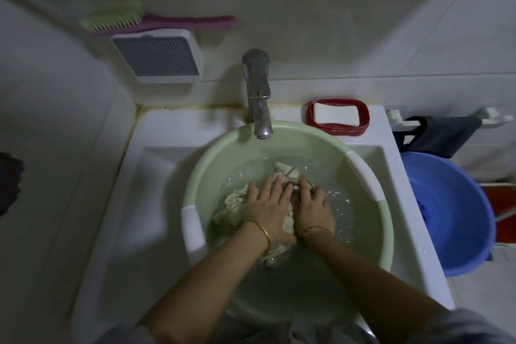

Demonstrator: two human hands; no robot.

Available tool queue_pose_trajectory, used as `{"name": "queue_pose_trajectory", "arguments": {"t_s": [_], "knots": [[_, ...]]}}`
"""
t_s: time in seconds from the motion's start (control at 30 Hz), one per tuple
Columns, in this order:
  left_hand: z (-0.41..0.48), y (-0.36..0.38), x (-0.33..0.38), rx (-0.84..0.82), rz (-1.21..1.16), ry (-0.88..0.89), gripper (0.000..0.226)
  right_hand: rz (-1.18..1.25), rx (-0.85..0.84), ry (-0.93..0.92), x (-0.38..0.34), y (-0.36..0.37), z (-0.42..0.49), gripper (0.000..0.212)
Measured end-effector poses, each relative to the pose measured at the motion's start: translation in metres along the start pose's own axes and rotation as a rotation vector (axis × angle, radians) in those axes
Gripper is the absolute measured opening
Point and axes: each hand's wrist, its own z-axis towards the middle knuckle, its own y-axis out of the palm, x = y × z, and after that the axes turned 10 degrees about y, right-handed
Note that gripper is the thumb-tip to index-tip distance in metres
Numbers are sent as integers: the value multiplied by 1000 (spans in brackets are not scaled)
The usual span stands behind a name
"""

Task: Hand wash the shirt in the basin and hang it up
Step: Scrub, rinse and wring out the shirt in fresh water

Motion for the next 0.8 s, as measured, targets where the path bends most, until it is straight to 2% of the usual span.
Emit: {"name": "queue_pose_trajectory", "arguments": {"t_s": [0.13,0.17,0.23,0.27,0.33,0.4,0.43,0.5,0.6,0.67,0.8], "knots": [[8,20,-9,-160,106,-84,113,-151,-79,-28,4,0,3,44],[8,19,-12,-173,129,-98,110,-133,-82,0,6,-4,6,43],[7,11,-13,-170,145,-132,97,58,-60,133,7,-16,9,34],[6,6,-13,-124,128,-157,89,204,-35,215,8,-22,11,30],[4,-2,-13,39,73,-195,76,425,55,350,9,-29,12,34],[3,-2,-10,181,29,-125,80,440,166,314,9,-26,8,27],[5,0,-9,210,51,-34,86,403,191,232,8,-21,4,26],[9,2,-6,130,138,118,93,208,129,43,6,-9,-1,44],[13,6,-8,-139,140,20,99,-252,44,-168,11,0,-1,60],[12,8,-9,-238,108,-56,102,-361,49,-171,15,-4,4,60],[3,8,-4,-302,37,-84,110,-331,-22,-59,13,-4,2,63]]}}
